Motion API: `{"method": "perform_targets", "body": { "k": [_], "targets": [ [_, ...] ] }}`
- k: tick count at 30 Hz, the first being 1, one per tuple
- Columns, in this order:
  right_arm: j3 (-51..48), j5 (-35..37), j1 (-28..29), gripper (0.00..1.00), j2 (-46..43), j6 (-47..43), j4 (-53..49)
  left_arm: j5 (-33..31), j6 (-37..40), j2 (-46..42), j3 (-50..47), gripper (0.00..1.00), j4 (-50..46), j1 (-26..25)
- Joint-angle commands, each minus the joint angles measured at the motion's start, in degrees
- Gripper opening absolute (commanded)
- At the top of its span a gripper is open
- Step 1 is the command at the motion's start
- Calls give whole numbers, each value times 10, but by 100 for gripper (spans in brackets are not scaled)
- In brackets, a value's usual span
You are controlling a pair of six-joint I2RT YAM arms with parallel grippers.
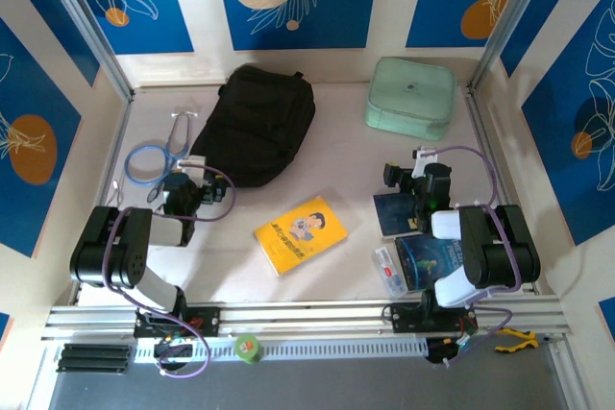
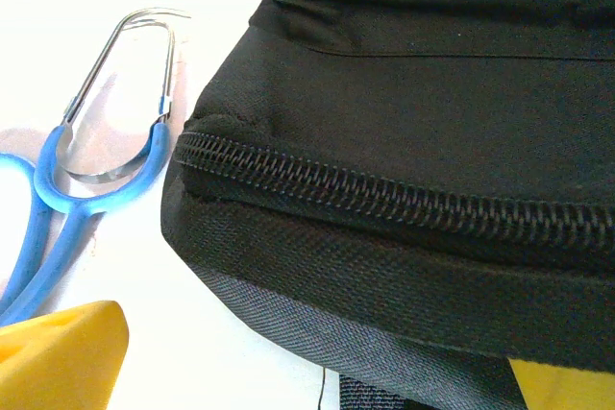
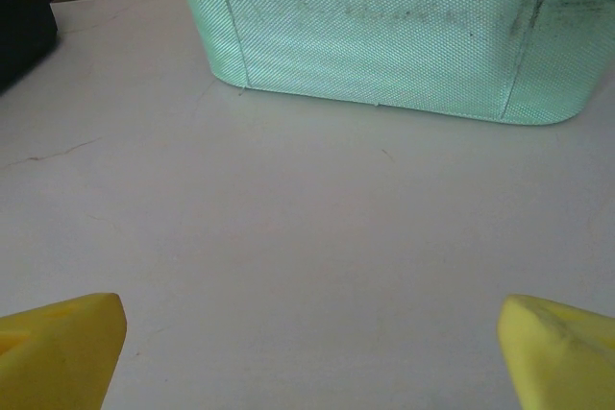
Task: Pack books, pencil case, and school supplies into a backpack
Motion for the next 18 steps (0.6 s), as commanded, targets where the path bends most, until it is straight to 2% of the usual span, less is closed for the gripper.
{"method": "perform_targets", "body": {
  "k": [1,6,10,13,15,18],
  "targets": [
    [3,14,-4,99,-38,11,-1,9,-1,-8,17,100,16,1],
    [29,42,13,99,-131,5,-118,-14,-8,-102,62,100,-136,1],
    [95,55,42,99,-168,51,-263,-30,-56,-167,85,99,-189,1],
    [150,50,86,99,-166,89,-348,-23,-117,-205,117,100,-249,0],
    [198,33,123,99,-147,126,-413,-23,-186,-218,147,100,-309,0],
    [285,-13,168,99,-88,176,-496,22,-258,-209,186,100,-371,-1]
  ]
}}
